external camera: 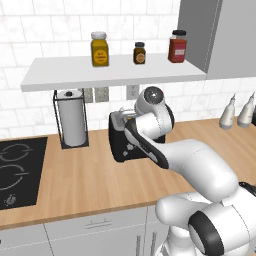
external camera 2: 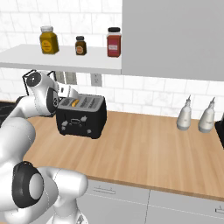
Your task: Start the toaster. Once the lever pops up, take the bread to the plate on the dining counter.
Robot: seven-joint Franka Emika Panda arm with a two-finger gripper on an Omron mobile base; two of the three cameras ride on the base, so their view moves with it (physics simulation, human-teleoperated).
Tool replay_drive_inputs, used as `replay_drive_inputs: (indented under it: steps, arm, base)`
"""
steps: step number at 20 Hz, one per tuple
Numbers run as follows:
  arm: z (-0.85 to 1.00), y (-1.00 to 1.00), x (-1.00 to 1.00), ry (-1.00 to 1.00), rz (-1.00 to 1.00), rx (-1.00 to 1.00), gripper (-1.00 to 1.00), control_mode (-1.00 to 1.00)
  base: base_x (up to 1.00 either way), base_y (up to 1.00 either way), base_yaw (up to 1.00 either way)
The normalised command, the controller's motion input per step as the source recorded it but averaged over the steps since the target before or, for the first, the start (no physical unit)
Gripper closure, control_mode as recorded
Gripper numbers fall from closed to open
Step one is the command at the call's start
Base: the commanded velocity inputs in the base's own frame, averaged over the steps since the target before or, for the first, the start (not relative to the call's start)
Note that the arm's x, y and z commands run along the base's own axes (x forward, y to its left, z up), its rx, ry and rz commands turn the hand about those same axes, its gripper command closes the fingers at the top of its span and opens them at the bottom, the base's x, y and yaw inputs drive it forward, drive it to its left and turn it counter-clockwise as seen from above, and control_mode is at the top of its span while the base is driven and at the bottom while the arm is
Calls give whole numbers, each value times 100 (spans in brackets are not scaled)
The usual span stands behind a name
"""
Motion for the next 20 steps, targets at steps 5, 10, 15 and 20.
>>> replay_drive_inputs:
  steps: [5, 10, 15, 20]
  arm:
    - [0, 0, 0, 0, 0, 0, -100, -100]
    - [0, 0, 0, 0, 0, 0, -100, -100]
    - [0, 0, 0, 0, 0, 0, -100, -100]
    - [0, 0, 0, 0, 0, 0, -100, -100]
  base:
    - [0, 0, 0]
    - [0, 0, 0]
    - [0, 0, 0]
    - [0, 0, 0]
